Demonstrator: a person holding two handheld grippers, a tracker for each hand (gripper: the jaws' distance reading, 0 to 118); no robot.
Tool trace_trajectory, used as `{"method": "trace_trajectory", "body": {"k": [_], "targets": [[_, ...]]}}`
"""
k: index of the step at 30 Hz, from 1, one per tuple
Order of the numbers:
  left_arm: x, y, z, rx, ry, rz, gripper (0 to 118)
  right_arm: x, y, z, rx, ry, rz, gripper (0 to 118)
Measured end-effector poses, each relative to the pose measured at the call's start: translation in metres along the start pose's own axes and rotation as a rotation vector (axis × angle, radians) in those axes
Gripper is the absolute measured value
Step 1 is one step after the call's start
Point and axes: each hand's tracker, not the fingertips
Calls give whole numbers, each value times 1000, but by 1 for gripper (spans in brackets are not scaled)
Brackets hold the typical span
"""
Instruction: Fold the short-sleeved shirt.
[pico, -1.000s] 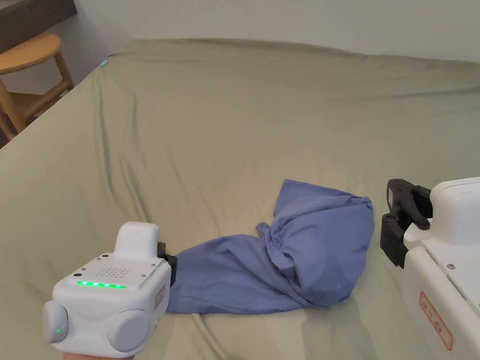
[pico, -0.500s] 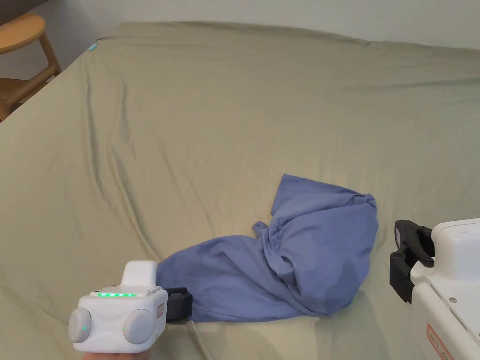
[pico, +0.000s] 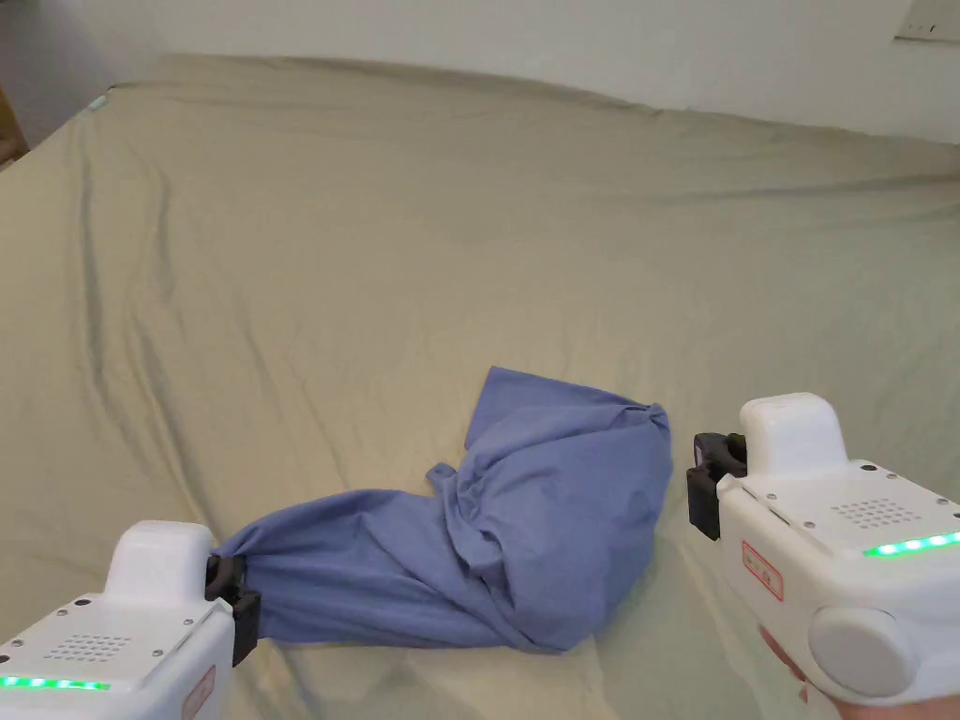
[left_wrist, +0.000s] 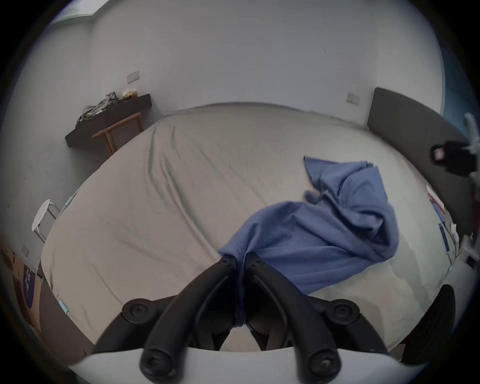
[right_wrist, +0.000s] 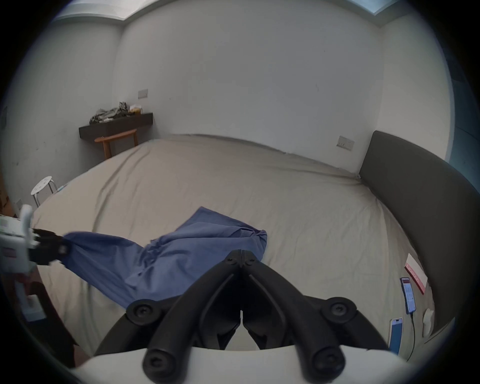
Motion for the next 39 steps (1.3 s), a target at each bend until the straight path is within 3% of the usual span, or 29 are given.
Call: {"method": "trace_trajectory", "body": {"k": [3,6,7,9,10,13,15,17,19,21,22,23,24,29,35,39], "targets": [[-2,3,8,23,9,-11,3,10,0,-60,-125,59,5,0],[-5,1,6,17,16,2,3,18,-6,-123,-239,46,30,5],[-5,0,4,10,19,6,3,21,-8,-139,-251,42,26,35],[-5,-7,-3,-15,22,8,3,28,-16,-178,-328,40,18,109],[-5,-10,-5,-27,27,4,3,31,-21,-191,-368,31,5,115],[-7,-19,-15,-63,35,2,3,42,-31,-211,-385,59,-50,116],[-9,-22,-20,-81,31,17,3,37,-41,-223,-403,81,-59,111],[-10,-23,-21,-87,29,24,3,32,-45,-221,-412,129,-73,92],[-9,-21,-20,-83,27,21,3,27,-39,-216,-393,168,-93,59],[-8,-17,-18,-70,24,16,3,26,-31,-207,-392,228,-95,52],[-8,-14,-16,-61,20,21,3,25,-26,-202,-376,240,-84,12],[-9,-10,-14,-47,10,36,3,22,-20,-194,-360,166,-38,9],[-11,-5,-9,-25,3,60,3,23,-15,-185,-352,173,-18,9],[-18,30,19,100,13,86,3,44,15,-113,-204,173,-82,9],[-33,93,60,306,51,92,3,87,52,-12,-22,82,-184,9],[-47,142,92,443,54,142,3,116,77,59,137,43,-312,9]]}}
